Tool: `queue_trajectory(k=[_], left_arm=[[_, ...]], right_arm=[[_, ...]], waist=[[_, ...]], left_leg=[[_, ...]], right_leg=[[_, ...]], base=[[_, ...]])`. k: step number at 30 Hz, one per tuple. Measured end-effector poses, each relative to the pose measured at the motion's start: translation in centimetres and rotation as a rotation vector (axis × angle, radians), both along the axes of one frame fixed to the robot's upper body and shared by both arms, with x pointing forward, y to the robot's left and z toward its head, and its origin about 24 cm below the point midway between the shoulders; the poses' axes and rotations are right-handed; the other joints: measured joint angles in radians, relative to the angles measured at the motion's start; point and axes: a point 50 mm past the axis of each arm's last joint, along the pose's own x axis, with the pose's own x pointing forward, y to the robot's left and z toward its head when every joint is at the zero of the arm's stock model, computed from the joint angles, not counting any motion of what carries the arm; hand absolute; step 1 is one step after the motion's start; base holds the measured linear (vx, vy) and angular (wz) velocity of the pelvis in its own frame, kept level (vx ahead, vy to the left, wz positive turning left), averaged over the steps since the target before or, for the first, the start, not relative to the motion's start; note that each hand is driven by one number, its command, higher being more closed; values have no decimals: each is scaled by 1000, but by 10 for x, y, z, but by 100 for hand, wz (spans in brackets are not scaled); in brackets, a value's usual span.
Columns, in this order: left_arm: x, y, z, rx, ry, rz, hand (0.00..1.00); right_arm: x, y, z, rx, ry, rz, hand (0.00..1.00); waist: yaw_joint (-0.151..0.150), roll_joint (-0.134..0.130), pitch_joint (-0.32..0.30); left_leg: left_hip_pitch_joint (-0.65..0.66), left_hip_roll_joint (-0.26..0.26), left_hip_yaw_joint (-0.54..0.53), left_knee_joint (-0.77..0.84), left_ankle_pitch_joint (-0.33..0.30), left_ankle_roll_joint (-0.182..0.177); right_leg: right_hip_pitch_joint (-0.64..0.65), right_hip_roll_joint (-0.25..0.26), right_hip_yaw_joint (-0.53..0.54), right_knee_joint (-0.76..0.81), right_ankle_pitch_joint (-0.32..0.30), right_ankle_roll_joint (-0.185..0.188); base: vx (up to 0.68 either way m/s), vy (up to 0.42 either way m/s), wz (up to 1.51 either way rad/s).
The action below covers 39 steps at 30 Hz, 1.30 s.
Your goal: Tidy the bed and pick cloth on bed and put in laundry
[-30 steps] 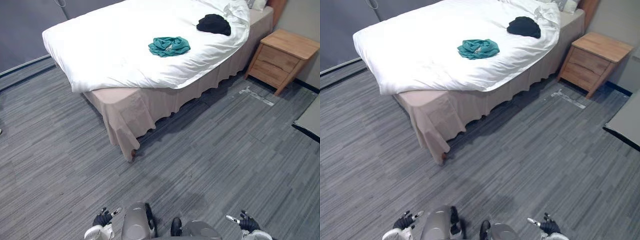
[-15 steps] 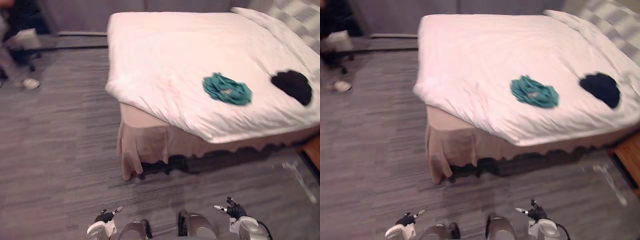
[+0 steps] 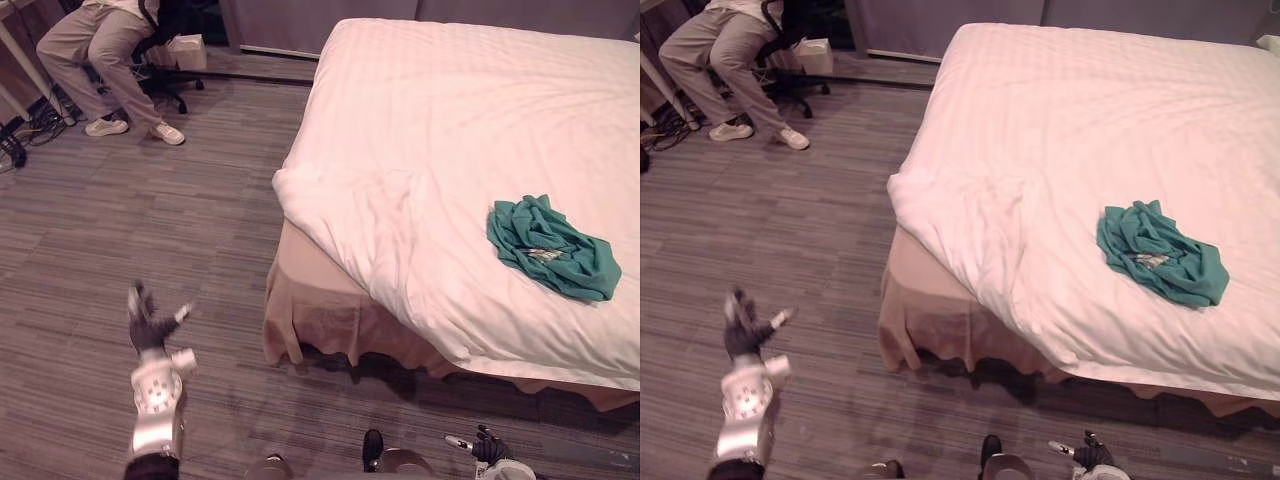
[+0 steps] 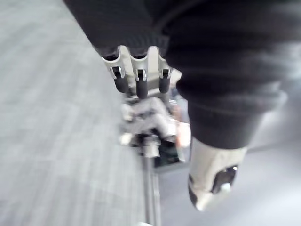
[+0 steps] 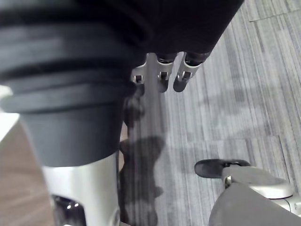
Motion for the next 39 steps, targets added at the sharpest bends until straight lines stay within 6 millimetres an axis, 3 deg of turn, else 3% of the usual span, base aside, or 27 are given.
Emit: queue_trajectory(k=[2, 5, 7, 10, 11, 13, 14, 15, 16, 17, 18, 19, 20, 21, 24, 26, 28, 29, 36, 39], left_arm=[[14, 0, 40, 101, -64, -53, 0], [46, -5, 70, 197, -29, -68, 0], [59, -4, 70, 200, 19, -51, 0], [74, -10, 66, 251, 97, -24, 0], [79, -14, 67, 275, 119, -12, 0], [83, -19, 60, 290, 163, 3, 0], [85, -21, 55, 289, 194, 11, 0], [86, -22, 51, 280, 212, 16, 0], [86, -22, 49, 285, 222, 24, 0], [87, -27, 47, 296, 229, 17, 0], [88, -32, 43, 306, 242, 7, 0], [89, -35, 39, 308, 255, 2, 0], [93, -40, 37, 288, 268, 1, 0], [99, -43, 39, 263, 280, 11, 0], [116, -44, 53, 244, 316, 72, 0], [124, -42, 68, 206, 336, 141, 0], [126, -39, 74, 184, 354, 188, 0], [128, -33, 75, 165, 417, 263, 100], [128, -30, 87, 66, 445, 367, 100], [125, -22, 86, 13, 452, 387, 100]], right_arm=[[-10, 0, -1, 4, 22, -4, 0], [-12, 0, -1, 16, 24, 1, 0], [-11, 0, -1, 22, 18, 6, 0], [1, 0, 3, 18, -25, 54, 0], [10, 3, 5, 23, -48, 84, 0], [16, 7, 5, 44, -74, 88, 0], [17, 7, 6, 50, -92, 75, 0], [19, 8, 8, 54, -106, 73, 0], [27, 12, 10, 60, -141, 79, 0], [34, 15, 14, 75, -193, 61, 0], [38, 17, 16, 83, -225, 49, 0], [41, 17, 18, 81, -247, 47, 0], [44, 17, 20, 79, -267, 36, 0], [47, 20, 21, 88, -290, 25, 0], [51, 34, 20, 123, -319, 28, 0], [55, 50, 19, 149, -328, 63, 0], [60, 52, 21, 144, -346, 60, 0], [69, 54, 24, 133, -367, 72, 0], [97, 56, 40, 102, -452, 109, 0], [99, 51, 42, 85, -457, 101, 0]], waist=[[-11, 0, 0], [-34, 0, 1], [-58, 1, 4], [-88, 15, 35], [-100, 5, 69], [-128, -6, 112], [-127, 3, 139], [-124, 5, 149], [-124, 1, 166], [-123, -15, 175], [-124, -24, 179], [-125, -28, 181], [-130, -26, 180], [-129, -31, 182], [-148, -72, 219], [-163, -80, 248], [-176, -82, 259], [-178, -95, 282], [-170, -101, 302], [-165, -99, 303]], left_leg=[[0, 3, 34, 0, 0, 0], [-4, 4, 97, 2, 0, 0], [-5, 4, 125, 3, -2, 1], [-56, 44, 193, 116, -66, 22], [-109, 80, 210, 267, -92, 54], [-254, 167, 133, 595, -73, 183], [-304, 206, 61, 728, -37, 195], [-337, 232, 31, 799, -22, 190], [-335, 235, 11, 813, -88, 149], [-333, 210, 8, 758, -140, 105], [-324, 188, 14, 678, -145, 94], [-308, 173, 36, 578, -137, 97], [-304, 160, 80, 419, -78, 80], [-296, 147, 119, 342, -44, 26], [-303, 74, 149, 280, -23, 43], [-364, 48, 157, 281, -26, 62], [-408, 39, 158, 284, -26, 71], [-440, 40, 159, 301, -31, 80], [-497, 43, 126, 304, -35, 88], [-499, 41, 108, 293, -23, 89]], right_leg=[[-3, 8, 27, -29, 26, -2], [-32, 19, 83, -44, 55, -5], [-45, 24, 112, -43, 58, -7], [-119, 51, 172, 14, 31, -13], [-152, 47, 187, 56, 20, -19], [-173, 62, 211, 92, 13, -41], [-167, 85, 237, 114, 3, -62], [-163, 104, 271, 127, -7, -75], [-151, 120, 312, 136, -16, -81], [-151, 115, 333, 150, -24, -79], [-156, 112, 344, 162, -27, -73], [-163, 112, 360, 177, -28, -61], [-194, 118, 373, 211, -42, -42], [-235, 118, 377, 245, -56, -20], [-294, 62, 370, 279, -69, 4], [-353, 34, 375, 264, -53, 29], [-388, 25, 377, 249, -35, 41], [-409, 21, 379, 233, -19, 49], [-426, 14, 350, 185, 9, 49], [-419, 14, 329, 177, 11, 48]], base=[[-75, -17, -32], [-70, -20, -60], [-80, -19, -50], [-53, -28, -70], [-55, -72, -58], [-29, -89, -56], [57, 4, -79], [139, 84, -96], [138, 113, -97], [145, 91, -86], [94, 64, -70], [110, 135, -56], [92, 168, -59], [84, 187, -46], [45, 156, -10], [-6, 131, -2], [12, 82, 1], [19, 60, -8], [-6, -7, 7], [-15, -41, 14]])
